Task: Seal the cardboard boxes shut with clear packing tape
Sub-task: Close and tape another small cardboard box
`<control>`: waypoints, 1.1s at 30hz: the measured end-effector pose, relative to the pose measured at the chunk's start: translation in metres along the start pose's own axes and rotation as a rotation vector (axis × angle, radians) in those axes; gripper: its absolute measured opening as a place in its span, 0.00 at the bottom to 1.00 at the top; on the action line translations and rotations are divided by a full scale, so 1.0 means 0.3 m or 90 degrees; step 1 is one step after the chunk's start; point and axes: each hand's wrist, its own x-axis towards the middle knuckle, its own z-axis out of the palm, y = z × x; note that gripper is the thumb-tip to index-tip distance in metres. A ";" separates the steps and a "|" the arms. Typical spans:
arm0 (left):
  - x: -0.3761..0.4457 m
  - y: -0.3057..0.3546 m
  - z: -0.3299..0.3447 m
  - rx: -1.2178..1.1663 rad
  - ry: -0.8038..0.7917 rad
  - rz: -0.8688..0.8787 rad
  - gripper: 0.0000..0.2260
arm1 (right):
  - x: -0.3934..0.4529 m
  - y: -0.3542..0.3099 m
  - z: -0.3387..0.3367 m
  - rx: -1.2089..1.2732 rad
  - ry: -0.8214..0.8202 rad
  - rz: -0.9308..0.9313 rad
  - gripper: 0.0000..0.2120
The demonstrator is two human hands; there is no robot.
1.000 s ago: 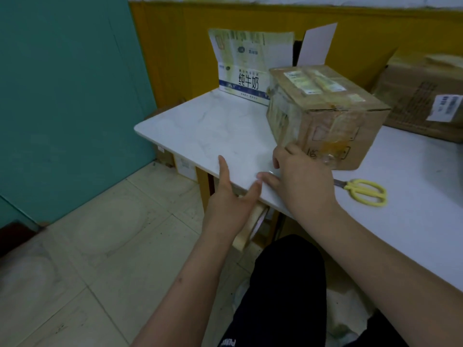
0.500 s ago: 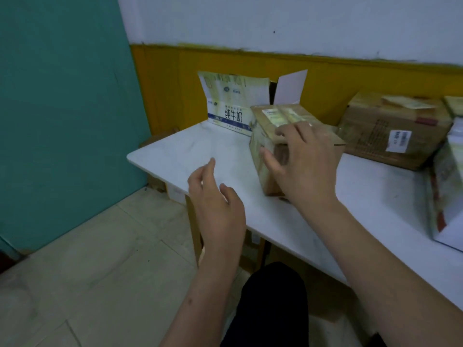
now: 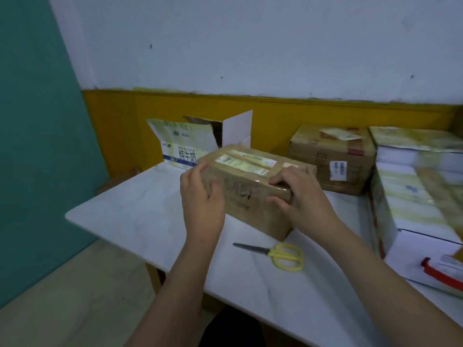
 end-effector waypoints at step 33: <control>0.099 -0.182 0.058 0.137 -0.150 0.125 0.25 | -0.080 0.090 -0.069 0.122 0.008 0.155 0.24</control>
